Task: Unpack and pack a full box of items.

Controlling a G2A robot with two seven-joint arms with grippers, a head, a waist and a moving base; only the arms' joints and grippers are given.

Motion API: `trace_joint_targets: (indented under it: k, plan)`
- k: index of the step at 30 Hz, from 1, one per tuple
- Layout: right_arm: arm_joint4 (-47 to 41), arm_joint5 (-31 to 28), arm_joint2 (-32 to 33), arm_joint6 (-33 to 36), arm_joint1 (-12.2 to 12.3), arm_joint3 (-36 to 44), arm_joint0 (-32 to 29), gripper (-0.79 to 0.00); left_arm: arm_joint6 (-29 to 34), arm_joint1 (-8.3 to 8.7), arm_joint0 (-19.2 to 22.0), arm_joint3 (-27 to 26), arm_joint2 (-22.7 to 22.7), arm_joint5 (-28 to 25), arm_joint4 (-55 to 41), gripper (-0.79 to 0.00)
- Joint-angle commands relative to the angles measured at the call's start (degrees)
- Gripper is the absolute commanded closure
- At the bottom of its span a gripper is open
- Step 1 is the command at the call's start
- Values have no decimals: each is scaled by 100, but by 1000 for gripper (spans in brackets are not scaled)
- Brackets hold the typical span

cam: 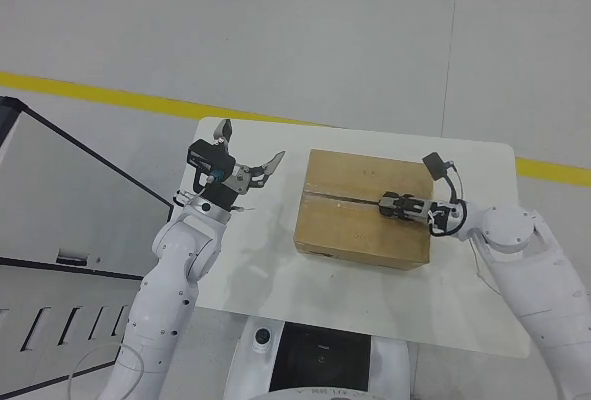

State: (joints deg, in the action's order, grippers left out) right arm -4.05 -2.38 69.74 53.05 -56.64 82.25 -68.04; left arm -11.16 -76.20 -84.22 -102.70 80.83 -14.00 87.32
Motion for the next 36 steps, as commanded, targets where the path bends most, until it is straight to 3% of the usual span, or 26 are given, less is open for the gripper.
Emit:
trace_joint_targets:
  k: [1, 24, 36]
  plan:
    - [-17, 10, 115, -9, 26, 52, -108, 0, 0, 0, 0, 0, 0, 0, 0, -785]
    - [-564, -171, 1717, -349, 280, 612, -1396, 0, 0, 0, 0, 0, 0, 0, 0, -785]
    - [-3808, -2724, 2746, -1117, 94, -1081, -1883, 0, 0, 0, 0, 0, 0, 0, 0, -785]
